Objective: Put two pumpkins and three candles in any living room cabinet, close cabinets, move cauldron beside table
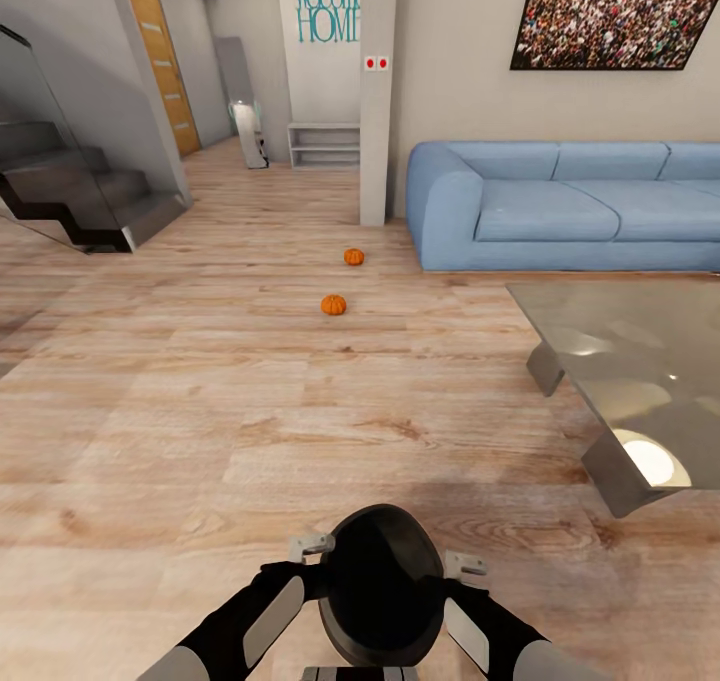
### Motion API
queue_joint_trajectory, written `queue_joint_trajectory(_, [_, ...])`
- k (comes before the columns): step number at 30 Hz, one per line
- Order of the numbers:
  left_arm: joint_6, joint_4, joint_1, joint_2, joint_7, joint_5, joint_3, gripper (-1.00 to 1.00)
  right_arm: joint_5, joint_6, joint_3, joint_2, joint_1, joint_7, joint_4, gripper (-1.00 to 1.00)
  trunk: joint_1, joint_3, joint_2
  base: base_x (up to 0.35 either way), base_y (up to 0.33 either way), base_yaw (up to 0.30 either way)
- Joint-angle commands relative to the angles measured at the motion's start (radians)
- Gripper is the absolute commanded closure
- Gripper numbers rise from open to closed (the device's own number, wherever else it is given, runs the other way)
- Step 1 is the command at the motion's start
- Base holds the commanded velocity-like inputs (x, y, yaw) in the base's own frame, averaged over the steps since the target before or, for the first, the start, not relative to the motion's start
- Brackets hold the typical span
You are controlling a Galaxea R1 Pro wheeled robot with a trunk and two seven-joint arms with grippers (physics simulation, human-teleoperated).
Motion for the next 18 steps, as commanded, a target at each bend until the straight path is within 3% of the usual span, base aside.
queue_joint_trajectory(1, [0.001,-0.002,-0.001,0.001,0.009,0.01,-0.005,-1.0,-0.006,0.005,0.008,-0.001,0.0,-0.008,-0.002,-1.0,0.0,-0.001,0.0,0.0,0.0,0.0])
queue_joint_trajectory(8, [0.0,-0.002,-0.001,0.001,0.009,0.008,-0.005,-1.0,-0.007,0.005,0.008,-0.001,0.0,-0.007,-0.002,-1.0,0.0,-0.001,0.0,0.0,0.0,0.0])
queue_joint_trajectory(13, [0.001,-0.002,-0.001,0.001,0.009,0.008,-0.005,-1.0,-0.006,0.005,0.008,-0.001,0.0,-0.008,-0.002,-1.0,0.019,-0.016,-0.035,0.0,0.0,0.0])
queue_joint_trajectory(18, [0.0,-0.002,-0.001,0.001,0.008,0.007,-0.005,-1.0,-0.007,0.005,0.008,-0.001,0.0,-0.007,-0.002,-1.0,0.019,-0.016,-0.035,0.0,0.0,0.0])
